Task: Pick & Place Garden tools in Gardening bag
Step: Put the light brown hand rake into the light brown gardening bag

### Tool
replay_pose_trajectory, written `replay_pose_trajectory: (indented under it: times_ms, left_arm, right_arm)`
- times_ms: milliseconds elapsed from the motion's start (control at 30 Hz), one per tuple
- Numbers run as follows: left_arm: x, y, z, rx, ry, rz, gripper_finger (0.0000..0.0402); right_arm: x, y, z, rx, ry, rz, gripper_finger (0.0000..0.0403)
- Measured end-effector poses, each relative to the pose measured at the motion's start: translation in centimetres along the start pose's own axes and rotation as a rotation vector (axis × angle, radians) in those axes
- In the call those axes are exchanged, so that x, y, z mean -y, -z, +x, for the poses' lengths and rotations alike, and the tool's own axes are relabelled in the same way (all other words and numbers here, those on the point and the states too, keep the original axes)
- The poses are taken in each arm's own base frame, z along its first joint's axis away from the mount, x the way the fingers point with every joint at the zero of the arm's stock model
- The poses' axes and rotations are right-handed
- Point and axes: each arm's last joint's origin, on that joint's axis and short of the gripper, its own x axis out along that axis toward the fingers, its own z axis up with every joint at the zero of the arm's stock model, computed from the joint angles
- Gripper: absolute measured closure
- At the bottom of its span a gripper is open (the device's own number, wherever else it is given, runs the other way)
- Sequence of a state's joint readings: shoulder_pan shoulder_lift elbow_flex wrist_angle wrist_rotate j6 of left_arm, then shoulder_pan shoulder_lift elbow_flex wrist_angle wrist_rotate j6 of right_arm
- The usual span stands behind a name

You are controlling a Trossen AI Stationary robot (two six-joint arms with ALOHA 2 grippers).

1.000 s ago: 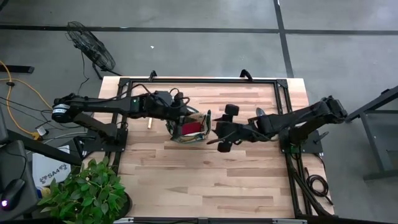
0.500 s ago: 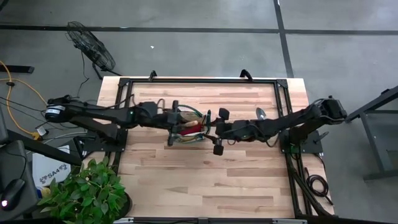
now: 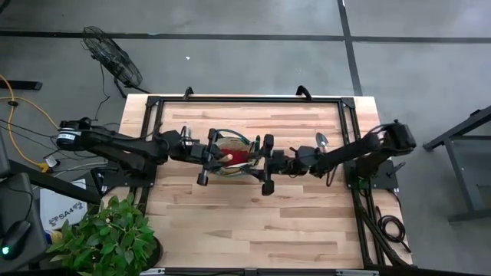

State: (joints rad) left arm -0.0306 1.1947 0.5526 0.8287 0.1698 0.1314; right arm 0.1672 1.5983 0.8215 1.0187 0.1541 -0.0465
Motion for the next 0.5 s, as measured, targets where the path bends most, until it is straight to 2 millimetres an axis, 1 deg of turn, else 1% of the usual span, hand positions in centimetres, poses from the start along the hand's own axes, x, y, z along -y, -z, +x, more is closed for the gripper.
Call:
replay_pose_trajectory:
  times_ms: [167, 267, 500]
  left_arm:
    - [0.1, 0.8, 0.5, -0.012, -0.002, -0.003, 0.0346]
    - [0.1, 1.1, 0.7, -0.016, -0.002, -0.007, 0.0346]
    - [0.1, 1.5, 0.9, -0.014, 0.005, -0.008, 0.0346]
  right_arm:
    - [0.3, 1.1, 0.6, 0.105, 0.009, 0.01, 0.0228]
    - [0.2, 1.6, 1.0, 0.136, -0.002, 0.013, 0.0228]
    - [-0.1, 1.8, 3.5, 0.139, -0.033, 0.0, 0.0228]
